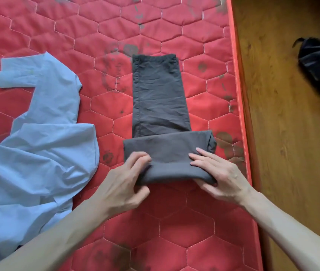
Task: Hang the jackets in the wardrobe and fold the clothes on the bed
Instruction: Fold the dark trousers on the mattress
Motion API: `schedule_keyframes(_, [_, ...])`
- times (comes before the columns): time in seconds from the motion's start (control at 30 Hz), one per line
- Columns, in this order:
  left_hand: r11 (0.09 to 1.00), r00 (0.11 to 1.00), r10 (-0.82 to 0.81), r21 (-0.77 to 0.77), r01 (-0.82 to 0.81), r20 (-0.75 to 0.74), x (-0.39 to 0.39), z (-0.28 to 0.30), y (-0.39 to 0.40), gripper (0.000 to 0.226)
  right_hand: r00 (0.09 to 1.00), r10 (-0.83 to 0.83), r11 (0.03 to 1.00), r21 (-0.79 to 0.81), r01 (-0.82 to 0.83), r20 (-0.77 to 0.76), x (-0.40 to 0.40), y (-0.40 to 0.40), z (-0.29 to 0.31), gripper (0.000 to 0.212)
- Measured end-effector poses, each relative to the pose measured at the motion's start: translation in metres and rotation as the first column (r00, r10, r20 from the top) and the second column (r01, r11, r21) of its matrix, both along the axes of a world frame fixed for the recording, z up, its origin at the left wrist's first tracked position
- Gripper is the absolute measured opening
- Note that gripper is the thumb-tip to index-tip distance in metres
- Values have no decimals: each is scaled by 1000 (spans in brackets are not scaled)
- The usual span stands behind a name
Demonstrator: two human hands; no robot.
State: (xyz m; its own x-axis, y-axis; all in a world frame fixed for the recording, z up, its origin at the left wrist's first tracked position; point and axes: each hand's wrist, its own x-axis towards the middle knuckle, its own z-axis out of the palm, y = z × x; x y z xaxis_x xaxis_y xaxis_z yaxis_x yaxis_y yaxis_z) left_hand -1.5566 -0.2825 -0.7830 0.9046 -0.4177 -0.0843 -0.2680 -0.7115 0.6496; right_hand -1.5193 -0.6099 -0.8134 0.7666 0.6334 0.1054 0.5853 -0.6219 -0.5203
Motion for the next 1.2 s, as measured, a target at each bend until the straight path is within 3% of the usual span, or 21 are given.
schedule_keyframes(0.1, [959,977,197,-194,-209,-80,1,18,4,46,981,-156,985,85,147,116,-5,3,27,31])
schedule_keyframes(0.2, [832,899,402,-340,-438,-174,1,26,4,42,942,-301,950,136,281,151,-5,8,46,32])
schedule_keyframes(0.33, [686,802,545,-420,-594,-246,11,30,-5,27,886,-456,851,250,462,-84,15,28,64,21])
schedule_keyframes(0.43, [477,637,656,-431,-766,-406,22,17,-8,28,774,-558,737,252,628,-299,39,47,65,15])
schedule_keyframes(0.47, [455,598,667,-392,-800,-445,25,11,-8,28,725,-588,696,233,679,-359,47,53,61,16])
schedule_keyframes(0.57, [518,576,581,-285,-807,-575,28,-8,-5,48,628,-638,619,187,763,-446,57,63,43,27])
schedule_keyframes(0.63, [567,583,535,-253,-784,-611,29,-15,-4,59,596,-647,627,114,771,-475,54,65,28,37])
schedule_keyframes(0.77, [646,586,593,-109,-756,-552,37,-25,1,33,576,-739,656,-178,733,-349,41,65,2,59])
schedule_keyframes(0.83, [666,594,623,-52,-744,-509,39,-30,1,37,616,-739,667,-167,727,-273,38,68,-5,69])
schedule_keyframes(0.9, [688,630,667,4,-726,-399,35,-32,-2,56,665,-727,686,-127,717,-173,34,69,-9,80])
schedule_keyframes(0.97, [742,736,670,60,-668,-99,27,-30,-4,73,749,-660,741,-120,661,54,29,64,-14,82])
schedule_keyframes(1.03, [876,873,443,107,-470,202,21,-29,1,77,855,-483,850,-132,509,190,23,55,-19,77])
schedule_keyframes(1.07, [932,924,274,163,-324,268,18,-30,5,80,910,-375,904,-149,401,175,18,49,-22,77])
schedule_keyframes(1.13, [943,967,0,322,-85,255,10,-37,12,89,978,-200,952,-224,207,54,9,39,-27,94])
schedule_keyframes(1.2, [896,978,-92,444,-1,188,4,-44,12,97,992,-122,959,-262,111,-27,6,32,-28,107])
